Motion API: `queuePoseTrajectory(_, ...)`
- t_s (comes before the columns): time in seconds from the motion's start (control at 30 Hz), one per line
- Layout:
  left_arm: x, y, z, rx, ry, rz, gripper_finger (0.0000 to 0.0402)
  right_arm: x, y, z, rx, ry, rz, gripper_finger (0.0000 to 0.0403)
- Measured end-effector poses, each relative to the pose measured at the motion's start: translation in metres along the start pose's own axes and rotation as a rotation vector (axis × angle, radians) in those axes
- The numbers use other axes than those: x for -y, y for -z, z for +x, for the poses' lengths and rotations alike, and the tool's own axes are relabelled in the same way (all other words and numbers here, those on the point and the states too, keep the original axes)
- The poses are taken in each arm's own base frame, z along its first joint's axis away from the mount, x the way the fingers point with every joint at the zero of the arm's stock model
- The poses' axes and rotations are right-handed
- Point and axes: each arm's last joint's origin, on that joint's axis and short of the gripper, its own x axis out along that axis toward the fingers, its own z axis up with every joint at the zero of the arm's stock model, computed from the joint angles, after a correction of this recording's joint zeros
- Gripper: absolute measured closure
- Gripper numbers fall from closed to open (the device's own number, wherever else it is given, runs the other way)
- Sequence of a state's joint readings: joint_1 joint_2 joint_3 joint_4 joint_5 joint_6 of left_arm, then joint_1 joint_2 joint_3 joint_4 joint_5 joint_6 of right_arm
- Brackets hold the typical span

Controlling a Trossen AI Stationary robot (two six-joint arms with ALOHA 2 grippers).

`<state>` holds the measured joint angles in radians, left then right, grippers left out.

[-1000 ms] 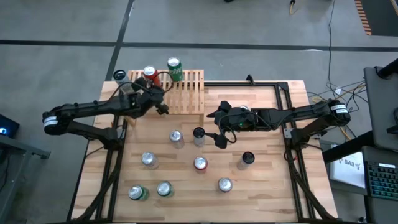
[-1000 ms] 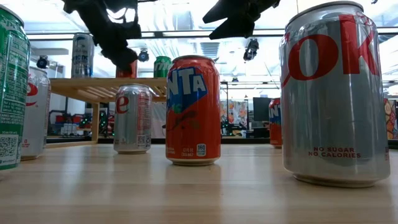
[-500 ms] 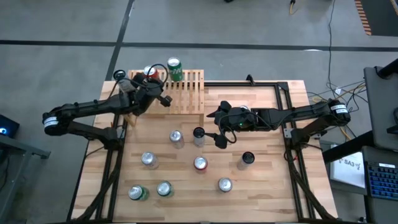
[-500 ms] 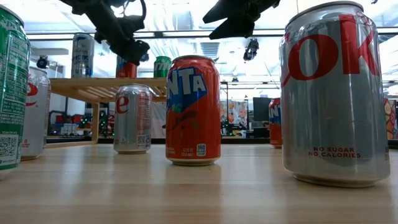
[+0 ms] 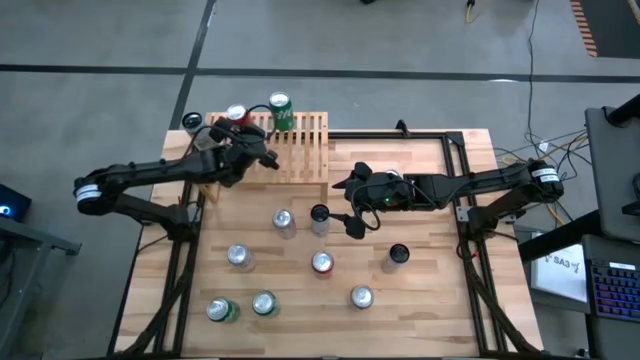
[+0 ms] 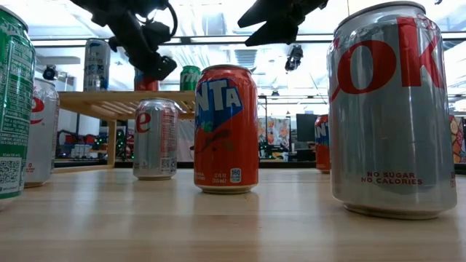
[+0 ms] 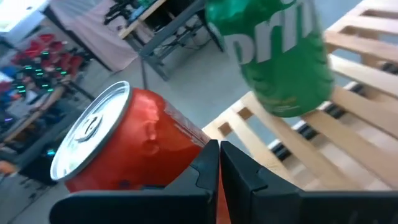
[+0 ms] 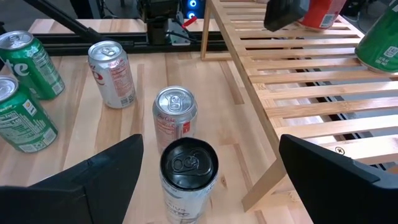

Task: Place canned beverage on shelf
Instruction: Put the middle orange soda can on the shelf

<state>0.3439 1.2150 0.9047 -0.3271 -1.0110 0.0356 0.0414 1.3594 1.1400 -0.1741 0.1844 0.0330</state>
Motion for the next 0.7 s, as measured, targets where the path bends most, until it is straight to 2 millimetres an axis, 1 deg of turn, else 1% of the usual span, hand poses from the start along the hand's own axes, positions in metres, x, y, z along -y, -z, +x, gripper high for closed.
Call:
queuePoseTrajectory(0.27, 0.0052, 0.0015, 0.0036, -0.012, -0.019, 0.018, 0.0401, 0.0000, 0.0000, 0.0000, 0.000, 0.000, 0.009, 0.0039)
queuePoseTrajectory(0.53, 0.0028, 0.0003, 0.0012, -0.002, -0.015, 0.002, 0.0401, 0.0000, 0.0000, 0.0000, 0.000, 0.000, 0.012, 0.0039)
queuePoseTrajectory(0.7, 0.0060, 0.0002, 0.0011, 0.001, 0.098, -0.004, 0.0401, 0.0000, 0.0000, 0.0000, 0.000, 0.000, 0.012, 0.0039)
